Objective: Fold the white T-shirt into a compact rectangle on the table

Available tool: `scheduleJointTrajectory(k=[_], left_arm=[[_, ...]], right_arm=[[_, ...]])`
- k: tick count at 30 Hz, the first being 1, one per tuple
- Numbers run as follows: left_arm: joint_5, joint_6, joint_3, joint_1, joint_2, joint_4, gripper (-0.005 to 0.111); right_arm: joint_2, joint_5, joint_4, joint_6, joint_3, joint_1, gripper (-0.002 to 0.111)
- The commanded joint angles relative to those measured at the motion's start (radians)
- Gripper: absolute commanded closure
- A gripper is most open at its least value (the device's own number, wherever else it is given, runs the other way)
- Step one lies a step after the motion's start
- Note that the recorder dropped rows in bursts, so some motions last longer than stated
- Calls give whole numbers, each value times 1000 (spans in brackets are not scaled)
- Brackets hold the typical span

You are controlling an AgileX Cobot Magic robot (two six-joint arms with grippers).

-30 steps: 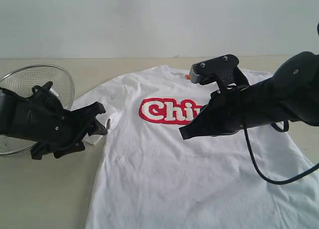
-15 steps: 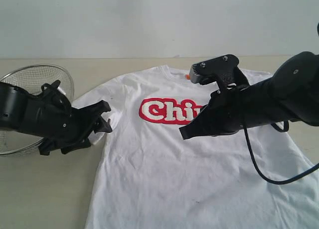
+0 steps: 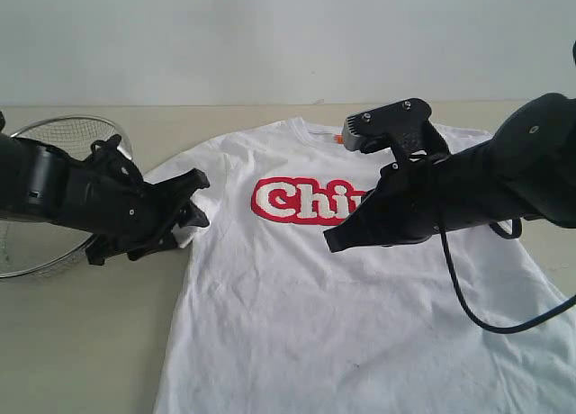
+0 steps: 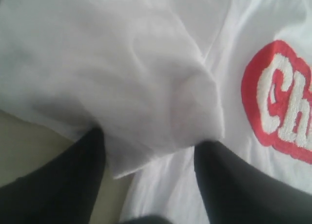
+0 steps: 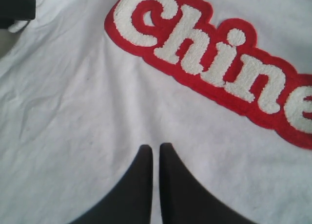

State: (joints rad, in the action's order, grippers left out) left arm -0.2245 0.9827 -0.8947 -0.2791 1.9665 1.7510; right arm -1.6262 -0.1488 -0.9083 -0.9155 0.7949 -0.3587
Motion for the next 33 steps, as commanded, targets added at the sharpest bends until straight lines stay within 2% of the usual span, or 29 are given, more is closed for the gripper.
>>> scheduleJointTrajectory(k=[1,3,10,25,33], left_arm=[[73,6,10,1,49,-7,60],[95,6,10,1,49,-7,67],[128,6,-6,1,49,-7,102],[106,6,-122,1,-2,-8,102],[102,6,-179,1,-17,-77,102]], right_arm=[[11,-1,-1,-5,-7,0,108],[11,-1,-1,-5,-7,0,108],[11,-1,-1,-5,-7,0,108],[11,-5,-1,-5,-7,0,108],[11,-3,-1,-5,-7,0,108]])
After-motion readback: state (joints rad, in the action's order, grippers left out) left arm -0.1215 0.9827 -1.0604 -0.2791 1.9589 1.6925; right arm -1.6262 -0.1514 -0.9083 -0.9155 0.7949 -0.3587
